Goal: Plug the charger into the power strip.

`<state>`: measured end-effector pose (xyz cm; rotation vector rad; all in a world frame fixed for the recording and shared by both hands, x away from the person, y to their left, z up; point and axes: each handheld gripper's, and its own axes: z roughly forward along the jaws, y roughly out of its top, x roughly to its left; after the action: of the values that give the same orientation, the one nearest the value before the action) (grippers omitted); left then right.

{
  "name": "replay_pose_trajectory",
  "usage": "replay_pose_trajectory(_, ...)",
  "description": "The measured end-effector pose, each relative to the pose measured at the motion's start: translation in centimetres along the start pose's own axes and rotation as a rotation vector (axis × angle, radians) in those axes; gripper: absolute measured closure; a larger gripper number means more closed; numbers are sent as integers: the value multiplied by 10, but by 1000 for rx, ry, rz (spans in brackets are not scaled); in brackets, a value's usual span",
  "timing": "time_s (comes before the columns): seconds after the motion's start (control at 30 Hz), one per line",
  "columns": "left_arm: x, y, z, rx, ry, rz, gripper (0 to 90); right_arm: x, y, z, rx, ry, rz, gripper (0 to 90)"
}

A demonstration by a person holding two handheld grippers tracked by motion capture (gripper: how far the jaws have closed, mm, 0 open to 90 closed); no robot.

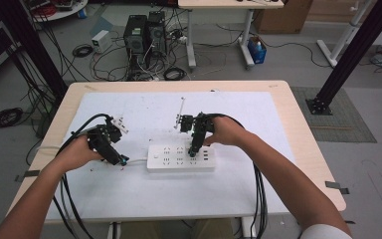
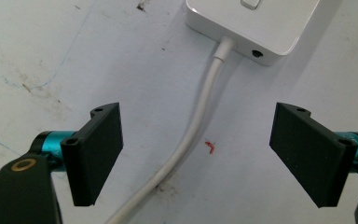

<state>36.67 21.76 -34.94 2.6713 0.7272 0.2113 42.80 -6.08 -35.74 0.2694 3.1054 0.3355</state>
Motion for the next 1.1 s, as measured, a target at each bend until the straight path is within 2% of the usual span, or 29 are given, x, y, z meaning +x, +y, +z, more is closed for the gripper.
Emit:
replay_pose_trajectory(0.03, 0, 0, 0, -1, 1, -3, 174, -1, -1, -2, -14, -2, 26, 225)
replay_pose_trajectory(0.13, 2, -2, -2, -12, 6, -15, 174, -5, -3, -6, -51, 39, 72, 215)
replay_pose_trajectory(0.27, 3, -5, -5, -16, 11, -24, 174, -6, -4, -13, -103, 61, 108, 210)
replay_pose_trajectory(0.37, 4, -6, -6, -24, 17, -25, 174, -9, -4, -16, -118, 46, 136, 136)
replay_pose_trajectory(0.5, 5, -7, -8, -25, 18, -25, 174, -11, -6, -19, -112, 31, 159, 136)
replay_pose_trajectory(0.63, 6, -8, -9, -36, 22, -34, 174, -15, -11, -24, -140, 11, 192, 136)
replay_pose_trajectory(0.77, 7, -6, -11, -42, 28, -37, 174, -20, -19, -32, -164, -20, 232, 131)
replay_pose_trajectory(0.87, 8, -3, -13, -44, 34, -32, 174, -21, -29, -43, -223, 18, 221, 119)
replay_pose_trajectory(0.9, 9, -2, -13, -41, 34, -33, 174, -22, -31, -46, -229, 15, 229, 39)
replay_pose_trajectory(0.93, 9, -1, -14, -43, 34, -33, 174, -24, -34, -48, -219, -11, 252, 8)
replay_pose_trajectory(1.0, 9, 0, -14, -50, 36, -34, 174, -25, -37, -50, -217, -21, 270, 8)
replay_pose_trajectory(1.07, 8, 1, -14, -55, 35, -35, 174, -27, -44, -56, -221, -4, 296, 8)
replay_pose_trajectory(1.1, 8, 1, -14, -52, 35, -33, 174, -27, -48, -59, -227, -18, 299, 8)
